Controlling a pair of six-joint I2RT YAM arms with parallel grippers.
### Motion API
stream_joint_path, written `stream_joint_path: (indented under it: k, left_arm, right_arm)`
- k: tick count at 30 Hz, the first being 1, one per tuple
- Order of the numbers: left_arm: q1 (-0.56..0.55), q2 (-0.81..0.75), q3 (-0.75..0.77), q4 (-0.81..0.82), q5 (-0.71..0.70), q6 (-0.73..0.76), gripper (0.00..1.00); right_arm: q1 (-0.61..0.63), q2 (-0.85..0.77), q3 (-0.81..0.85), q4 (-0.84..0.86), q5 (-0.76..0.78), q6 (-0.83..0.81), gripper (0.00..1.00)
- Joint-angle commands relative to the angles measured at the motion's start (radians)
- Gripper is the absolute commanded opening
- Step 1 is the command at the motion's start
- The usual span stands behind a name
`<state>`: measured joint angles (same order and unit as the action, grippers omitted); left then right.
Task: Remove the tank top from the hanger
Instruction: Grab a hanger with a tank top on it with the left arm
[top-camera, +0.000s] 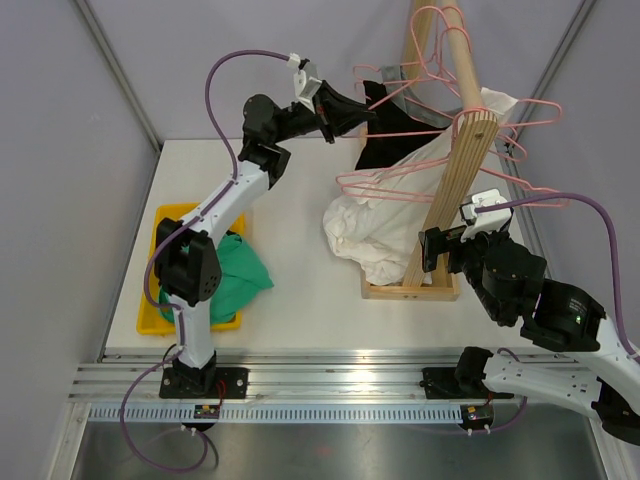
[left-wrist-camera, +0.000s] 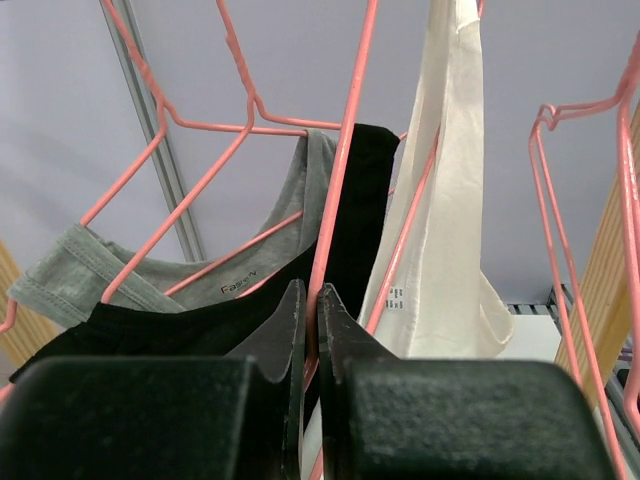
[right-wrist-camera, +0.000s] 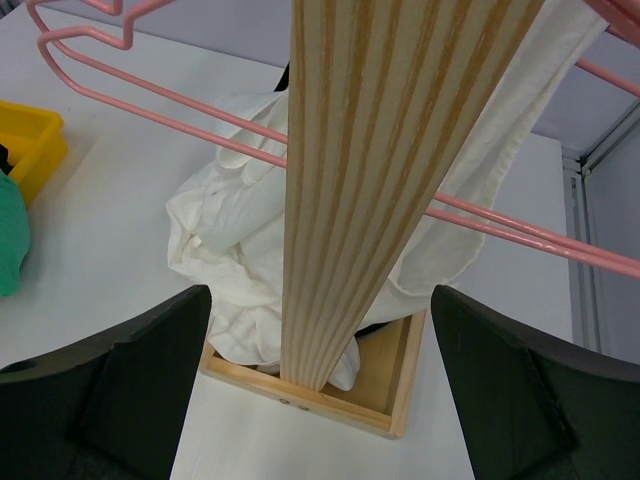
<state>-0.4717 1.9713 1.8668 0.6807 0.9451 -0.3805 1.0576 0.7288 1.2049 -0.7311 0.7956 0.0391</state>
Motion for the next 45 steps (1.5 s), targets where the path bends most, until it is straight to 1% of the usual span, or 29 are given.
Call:
stream_joint_path:
  k: [1, 4, 9, 17, 18, 24, 33, 34, 37, 38, 45]
  left_arm:
    - [0.018, -0.066, -0.052, 0.155, -0.035, -0.060, 0.00]
    - [0.031, -0.115, -0.109, 0.137, -0.034, -0.026, 0.00]
    - [0.051, -0.207, -0.253, 0.097, -0.052, 0.049, 0.00]
    - [0.126, -0.318, -0.483, 0.265, -0.098, -0.015, 0.00]
    - [0.136, -0.340, -0.533, 0.316, -0.103, -0.043, 0.00]
    - [0.192, -0.414, -0.650, 0.361, -0.112, -0.061, 0.00]
    - [0.217, -0.604, -0.810, 0.292, -0.213, 0.044, 0.00]
    - [0.220, -0.649, -0.851, 0.284, -0.224, 0.060, 0.00]
    - [0.223, -0.709, -0.917, 0.260, -0.258, 0.092, 0.00]
    - [0.223, -0.747, -0.932, 0.225, -0.272, 0.104, 0.00]
    - [0.225, -0.937, -1.075, 0.120, -0.394, 0.186, 0.00]
  right_arm:
    - [-0.007, 0.001, 0.008, 0.006, 0.021, 0.015, 1.00]
    - [-0.007, 0.001, 0.008, 0.013, 0.019, 0.008, 0.99]
    - [-0.007, 0.018, 0.010, 0.045, -0.007, -0.007, 0.99]
    - [-0.005, 0.043, 0.012, 0.058, -0.035, -0.007, 0.99]
    - [-0.007, 0.043, 0.012, 0.056, -0.036, -0.007, 0.99]
    - [-0.005, 0.054, 0.025, 0.059, -0.052, -0.007, 0.99]
    - [-0.005, 0.098, 0.042, 0.104, -0.091, -0.025, 0.99]
    - [-0.005, 0.103, 0.044, 0.110, -0.095, -0.030, 0.99]
    - [-0.005, 0.121, 0.053, 0.130, -0.111, -0.033, 0.99]
    - [-0.007, 0.127, 0.056, 0.136, -0.121, -0.033, 0.99]
    - [-0.005, 0.187, 0.114, 0.190, -0.193, -0.082, 0.99]
